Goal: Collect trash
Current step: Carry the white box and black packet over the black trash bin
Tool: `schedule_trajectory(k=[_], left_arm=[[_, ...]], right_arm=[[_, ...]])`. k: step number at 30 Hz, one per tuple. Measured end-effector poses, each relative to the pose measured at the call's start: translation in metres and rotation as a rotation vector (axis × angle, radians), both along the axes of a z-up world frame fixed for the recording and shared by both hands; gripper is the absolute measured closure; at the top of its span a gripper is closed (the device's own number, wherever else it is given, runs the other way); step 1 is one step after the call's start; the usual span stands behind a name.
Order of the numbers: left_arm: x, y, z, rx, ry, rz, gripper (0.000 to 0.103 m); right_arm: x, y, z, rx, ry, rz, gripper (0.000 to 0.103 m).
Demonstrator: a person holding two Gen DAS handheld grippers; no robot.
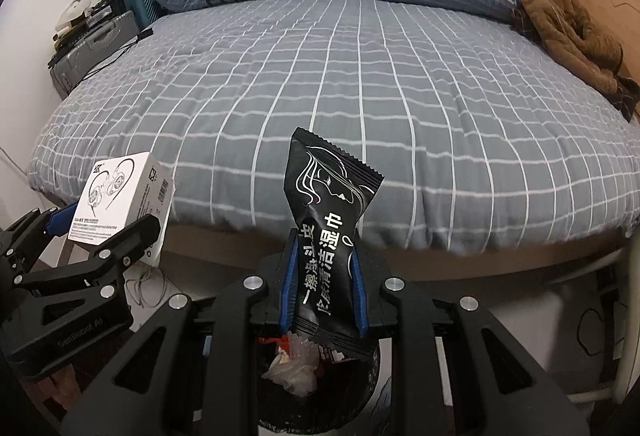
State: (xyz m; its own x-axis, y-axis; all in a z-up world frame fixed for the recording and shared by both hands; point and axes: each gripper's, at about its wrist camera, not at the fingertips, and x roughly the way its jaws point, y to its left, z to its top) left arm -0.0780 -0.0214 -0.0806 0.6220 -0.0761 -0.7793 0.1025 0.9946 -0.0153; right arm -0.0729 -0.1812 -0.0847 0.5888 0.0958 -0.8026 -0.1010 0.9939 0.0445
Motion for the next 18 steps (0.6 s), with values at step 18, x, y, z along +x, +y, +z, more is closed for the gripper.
schedule_trajectory(k=[18], left_arm=[[-0.048, 0.012, -0.039, 0.007, 0.122, 0.018, 0.027]], right_arm=[[-0.047, -0.004, -0.021, -0.023, 0.074, 0.001, 0.080]])
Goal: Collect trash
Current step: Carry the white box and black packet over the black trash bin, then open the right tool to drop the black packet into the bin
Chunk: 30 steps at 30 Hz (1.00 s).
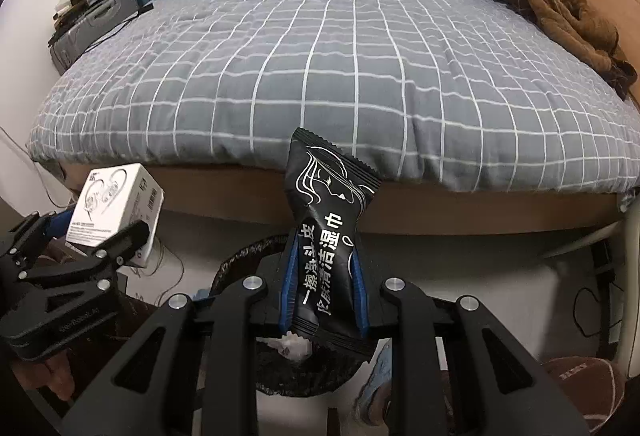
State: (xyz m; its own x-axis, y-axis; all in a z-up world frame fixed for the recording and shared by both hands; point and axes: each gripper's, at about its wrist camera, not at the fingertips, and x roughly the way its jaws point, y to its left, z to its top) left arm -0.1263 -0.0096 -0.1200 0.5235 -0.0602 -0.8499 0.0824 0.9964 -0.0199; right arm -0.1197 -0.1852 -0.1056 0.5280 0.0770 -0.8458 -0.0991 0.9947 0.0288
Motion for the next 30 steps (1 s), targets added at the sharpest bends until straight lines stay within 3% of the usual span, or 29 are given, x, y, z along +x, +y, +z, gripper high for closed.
schedule_trajectory(k=[9, 19, 30], left_arm=[[-0.004, 0.006, -0.036, 0.012, 0.052, -0.010, 0.027], [0.018, 0.004, -0.087, 0.027, 0.138, -0.033, 0.027], [0.036, 0.025, -0.126, 0.031, 0.215, 0.017, 0.027]], right_arm=[[-0.005, 0.018, -0.051, -0.025, 0.098, 0.055, 0.080], [0.013, 0.033, -0.107, -0.005, 0.199, 0.109, 0.077], [0.021, 0.048, -0.152, -0.023, 0.292, 0.131, 0.074]])
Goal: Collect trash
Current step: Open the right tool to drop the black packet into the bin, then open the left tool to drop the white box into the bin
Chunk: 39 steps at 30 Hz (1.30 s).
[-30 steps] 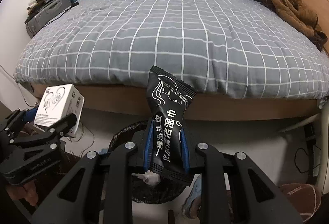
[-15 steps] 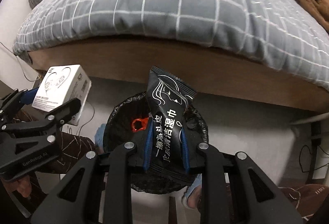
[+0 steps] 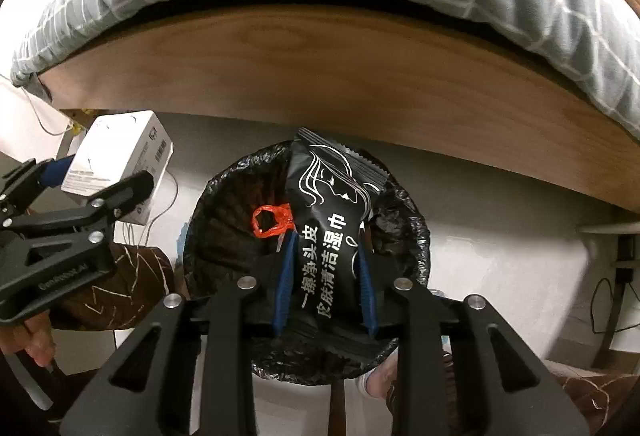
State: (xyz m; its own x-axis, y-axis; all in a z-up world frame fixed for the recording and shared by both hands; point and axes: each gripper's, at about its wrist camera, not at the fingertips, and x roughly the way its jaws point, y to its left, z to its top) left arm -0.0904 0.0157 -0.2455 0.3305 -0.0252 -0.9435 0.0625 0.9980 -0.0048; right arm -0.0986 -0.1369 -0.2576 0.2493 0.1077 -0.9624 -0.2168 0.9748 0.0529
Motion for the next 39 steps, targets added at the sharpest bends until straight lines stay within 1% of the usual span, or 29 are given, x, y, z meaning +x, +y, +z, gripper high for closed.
schedule_trajectory(k=[2, 4, 6, 8, 10, 11, 13, 19, 21, 22, 24, 29, 30, 34, 39], left_arm=[[0.000, 0.004, 0.000, -0.003, -0.001, 0.004, 0.027], [0.000, 0.009, 0.000, -0.001, -0.002, 0.010, 0.027], [-0.001, 0.009, 0.001, -0.003, -0.001, 0.015, 0.027], [-0.001, 0.010, 0.003, -0.007, -0.002, 0.023, 0.027], [0.000, 0.011, 0.005, -0.010, -0.007, 0.025, 0.027], [0.000, 0.011, 0.005, -0.011, -0.009, 0.026, 0.027], [0.002, 0.008, 0.007, -0.022, -0.010, 0.020, 0.027], [0.004, -0.015, 0.012, -0.034, -0.006, -0.036, 0.027], [0.004, -0.022, 0.014, -0.044, -0.005, -0.045, 0.027], [0.004, -0.027, 0.015, -0.043, -0.006, -0.054, 0.027], [0.004, -0.036, 0.016, -0.049, -0.008, -0.064, 0.027], [0.004, -0.062, 0.018, -0.063, -0.007, -0.103, 0.027], [0.002, -0.070, 0.020, -0.063, -0.008, -0.112, 0.027], [0.001, -0.088, 0.019, -0.071, -0.004, -0.146, 0.027], [-0.002, -0.110, 0.018, -0.064, -0.005, -0.180, 0.027]], right_arm=[[0.001, 0.003, -0.005, -0.002, 0.010, 0.006, 0.074], [0.003, 0.005, -0.008, -0.001, 0.012, 0.009, 0.070], [0.005, 0.007, -0.008, -0.003, 0.008, 0.011, 0.069], [0.007, 0.003, -0.006, -0.001, 0.008, 0.015, 0.065], [0.008, 0.002, -0.006, -0.003, 0.004, 0.014, 0.056], [0.008, 0.003, -0.007, 0.001, -0.001, 0.017, 0.054], [0.007, 0.001, -0.003, -0.014, -0.017, 0.018, 0.042], [0.004, -0.022, 0.008, -0.018, -0.059, -0.045, 0.023], [0.002, -0.032, 0.010, -0.041, -0.076, -0.072, 0.021], [0.002, -0.037, 0.012, -0.045, -0.080, -0.083, 0.017], [0.000, -0.048, 0.015, -0.045, -0.090, -0.113, 0.014], [-0.008, -0.080, 0.018, -0.084, -0.109, -0.182, 0.010], [-0.010, -0.088, 0.021, -0.091, -0.120, -0.200, 0.008], [-0.017, -0.109, 0.026, -0.114, -0.143, -0.235, 0.008], [-0.023, -0.127, 0.027, -0.139, -0.139, -0.261, 0.008]])
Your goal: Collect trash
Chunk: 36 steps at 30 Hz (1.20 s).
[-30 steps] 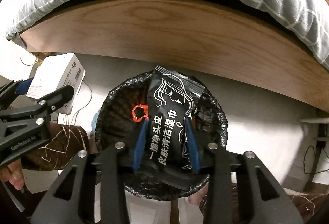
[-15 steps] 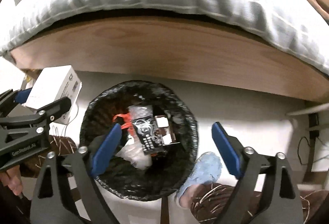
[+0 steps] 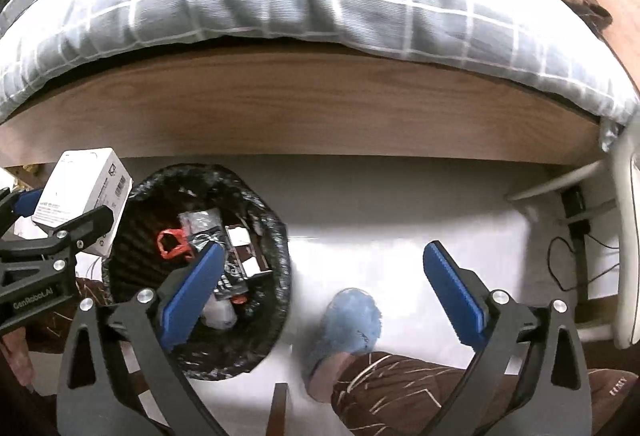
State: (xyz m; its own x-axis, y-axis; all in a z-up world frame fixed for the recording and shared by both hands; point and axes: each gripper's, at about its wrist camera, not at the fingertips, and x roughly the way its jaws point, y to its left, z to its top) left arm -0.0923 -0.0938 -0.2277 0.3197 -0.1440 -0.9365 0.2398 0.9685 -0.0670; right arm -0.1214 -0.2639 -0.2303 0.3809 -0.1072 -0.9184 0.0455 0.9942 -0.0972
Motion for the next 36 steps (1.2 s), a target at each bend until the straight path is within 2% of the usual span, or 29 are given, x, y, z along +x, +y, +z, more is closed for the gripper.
schedule_trajectory(k=[10, 13, 15, 23, 27, 29, 36], left_arm=[[-0.010, -0.030, -0.008, 0.021, -0.005, -0.066, 0.026], [-0.012, -0.034, -0.010, 0.039, -0.016, -0.057, 0.020], [-0.013, -0.032, -0.011, 0.055, -0.028, -0.043, 0.008], [-0.014, -0.009, -0.012, 0.044, -0.019, 0.027, 0.006], [-0.015, 0.001, 0.011, 0.039, -0.047, 0.053, 0.006], [-0.014, 0.010, 0.034, 0.001, -0.075, 0.075, 0.006], [-0.032, 0.032, 0.124, -0.030, -0.238, 0.110, 0.006]], right_arm=[[-0.010, -0.029, 0.009, -0.002, -0.013, -0.061, 0.008], [-0.010, -0.031, 0.010, 0.004, -0.019, -0.069, 0.008], [-0.008, -0.030, 0.011, 0.006, -0.023, -0.069, 0.008], [-0.003, -0.017, 0.022, 0.025, -0.057, -0.042, 0.008], [-0.001, -0.001, 0.045, 0.031, -0.105, -0.003, 0.008], [-0.001, 0.006, 0.061, 0.039, -0.138, 0.010, 0.008], [-0.010, 0.018, 0.134, 0.083, -0.262, 0.018, 0.008]])
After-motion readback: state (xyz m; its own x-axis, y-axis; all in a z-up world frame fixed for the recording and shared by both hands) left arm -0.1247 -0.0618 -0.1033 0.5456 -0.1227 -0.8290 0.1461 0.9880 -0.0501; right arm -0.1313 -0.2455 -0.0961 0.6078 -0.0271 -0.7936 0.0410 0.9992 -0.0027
